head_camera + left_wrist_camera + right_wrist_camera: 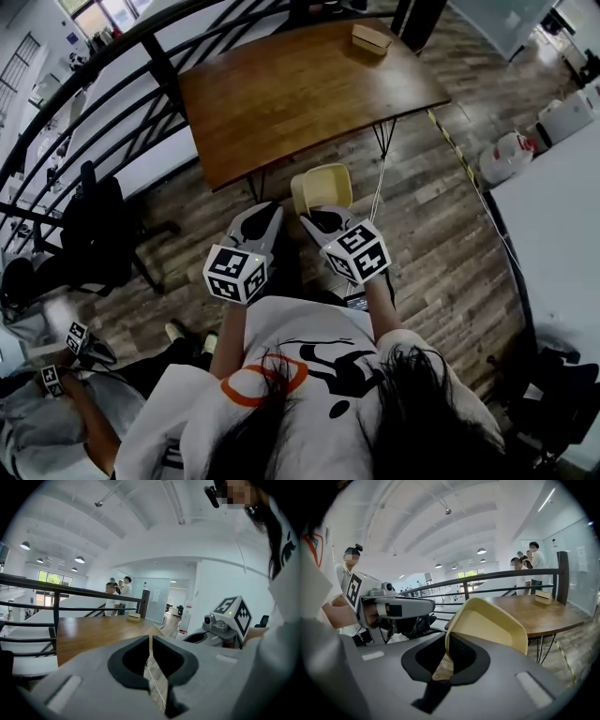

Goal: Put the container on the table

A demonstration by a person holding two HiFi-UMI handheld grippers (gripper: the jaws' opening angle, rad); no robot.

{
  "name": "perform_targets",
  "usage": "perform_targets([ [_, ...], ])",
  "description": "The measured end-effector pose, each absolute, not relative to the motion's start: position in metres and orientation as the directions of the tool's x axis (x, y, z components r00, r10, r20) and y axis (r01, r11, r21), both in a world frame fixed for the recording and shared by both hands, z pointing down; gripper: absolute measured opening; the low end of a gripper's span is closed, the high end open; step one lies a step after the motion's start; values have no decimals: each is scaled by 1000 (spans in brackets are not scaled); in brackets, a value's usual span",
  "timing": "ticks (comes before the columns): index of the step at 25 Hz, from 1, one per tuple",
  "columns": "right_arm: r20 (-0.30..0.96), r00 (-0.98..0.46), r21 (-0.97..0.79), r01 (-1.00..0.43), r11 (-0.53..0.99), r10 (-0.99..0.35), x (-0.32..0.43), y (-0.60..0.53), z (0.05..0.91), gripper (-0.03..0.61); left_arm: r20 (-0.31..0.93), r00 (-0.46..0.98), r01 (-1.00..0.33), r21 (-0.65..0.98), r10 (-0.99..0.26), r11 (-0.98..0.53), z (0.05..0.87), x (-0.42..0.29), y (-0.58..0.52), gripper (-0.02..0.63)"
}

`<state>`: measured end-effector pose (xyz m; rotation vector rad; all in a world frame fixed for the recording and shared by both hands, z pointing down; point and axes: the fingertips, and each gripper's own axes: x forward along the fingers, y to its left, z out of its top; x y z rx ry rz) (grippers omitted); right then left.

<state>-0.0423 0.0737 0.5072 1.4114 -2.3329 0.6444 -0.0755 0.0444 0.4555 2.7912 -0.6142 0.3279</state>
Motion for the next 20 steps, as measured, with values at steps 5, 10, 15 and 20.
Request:
perform_targets([
  [5,520,-437,-205,-898,389,-734,-23,27,513,43,281,895,-409,201,-348,-890,462,-52,-4,2],
  [10,523,-407,-211,-913,349,-749,2,-35,510,43,297,904,-365,160,-308,-917,458,-28,-67,2],
  [15,530,-398,-210,-917,338,-749,5,-104,505,43,292,908,-357,164,-301,-919,449,-31,-133,2],
  [20,541,-389,-210,-921,328,-746,3,-163,507,43,297,909,-351,163,-294,-922,451,-38,-193,2],
])
